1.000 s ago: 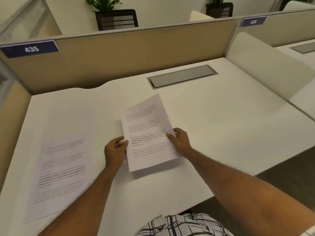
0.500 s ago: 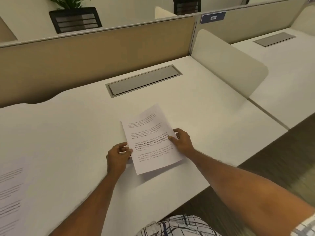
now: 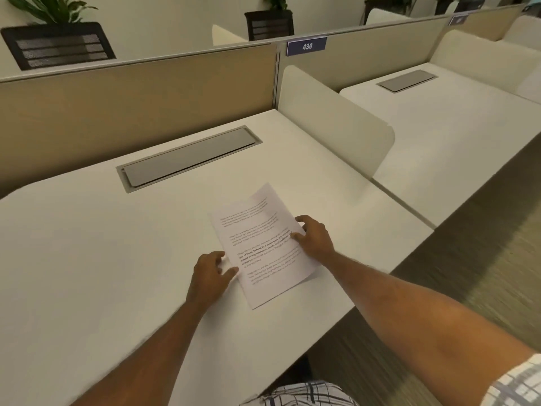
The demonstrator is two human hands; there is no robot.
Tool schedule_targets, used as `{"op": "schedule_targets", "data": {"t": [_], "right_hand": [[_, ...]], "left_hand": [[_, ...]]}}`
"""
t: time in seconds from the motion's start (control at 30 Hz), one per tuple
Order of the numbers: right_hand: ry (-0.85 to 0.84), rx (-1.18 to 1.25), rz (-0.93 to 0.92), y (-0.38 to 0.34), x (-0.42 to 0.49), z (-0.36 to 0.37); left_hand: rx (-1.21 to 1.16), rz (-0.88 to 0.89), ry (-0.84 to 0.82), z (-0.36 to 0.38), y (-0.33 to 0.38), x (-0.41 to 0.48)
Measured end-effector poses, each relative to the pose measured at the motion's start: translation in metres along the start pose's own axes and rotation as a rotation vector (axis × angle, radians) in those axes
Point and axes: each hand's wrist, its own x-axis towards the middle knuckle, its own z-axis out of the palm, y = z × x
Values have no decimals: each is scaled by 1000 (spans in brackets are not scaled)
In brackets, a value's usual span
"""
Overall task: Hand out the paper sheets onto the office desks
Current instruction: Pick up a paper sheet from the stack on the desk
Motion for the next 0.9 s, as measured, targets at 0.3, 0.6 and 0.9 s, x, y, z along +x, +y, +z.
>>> {"op": "schedule_targets", "data": {"t": [0.3, 0.6, 0.9], "right_hand": [[-35, -15, 26, 62, 91, -69], [27, -279, -144, 105, 141, -103], [-110, -487, -362, 124, 140, -103]], "left_hand": [[652, 207, -123, 90, 60, 43], [772, 182, -165, 158, 105, 63], [776, 126, -187, 171, 122, 71]]}}
